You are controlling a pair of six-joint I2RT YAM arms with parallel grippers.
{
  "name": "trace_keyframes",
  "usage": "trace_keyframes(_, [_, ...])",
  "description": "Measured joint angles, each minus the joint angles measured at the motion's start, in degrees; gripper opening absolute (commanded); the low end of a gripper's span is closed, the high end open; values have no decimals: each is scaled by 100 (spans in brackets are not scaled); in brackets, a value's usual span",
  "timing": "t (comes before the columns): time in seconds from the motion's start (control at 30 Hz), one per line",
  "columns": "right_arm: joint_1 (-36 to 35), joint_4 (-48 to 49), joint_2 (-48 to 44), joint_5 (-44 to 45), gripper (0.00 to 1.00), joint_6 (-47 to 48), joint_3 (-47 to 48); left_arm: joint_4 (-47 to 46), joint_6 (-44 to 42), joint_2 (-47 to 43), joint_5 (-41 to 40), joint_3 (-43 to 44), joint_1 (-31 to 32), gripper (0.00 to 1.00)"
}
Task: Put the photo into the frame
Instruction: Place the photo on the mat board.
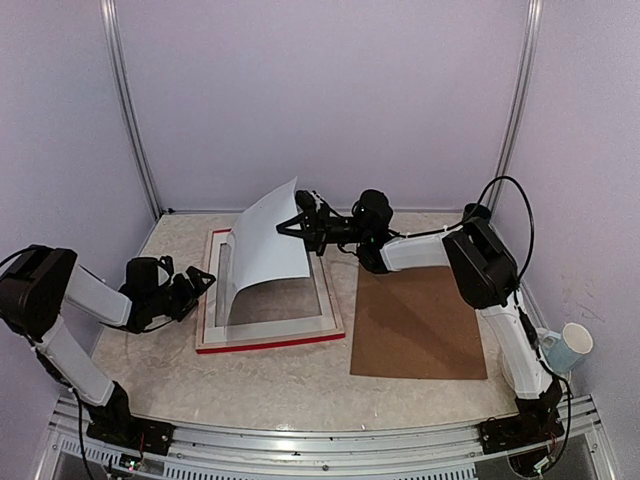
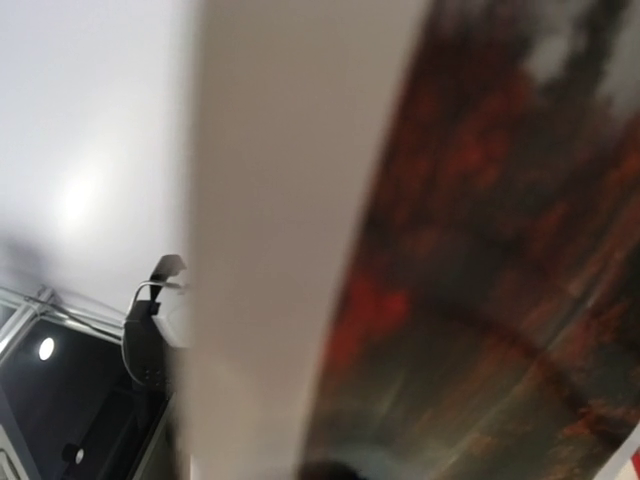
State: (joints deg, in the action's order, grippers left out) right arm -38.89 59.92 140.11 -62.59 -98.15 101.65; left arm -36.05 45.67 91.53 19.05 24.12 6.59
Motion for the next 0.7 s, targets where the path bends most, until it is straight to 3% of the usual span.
trace_keyframes(0.7, [-101, -125, 404, -11, 16, 120, 555, -662, 417, -372, 2, -732, -400, 99])
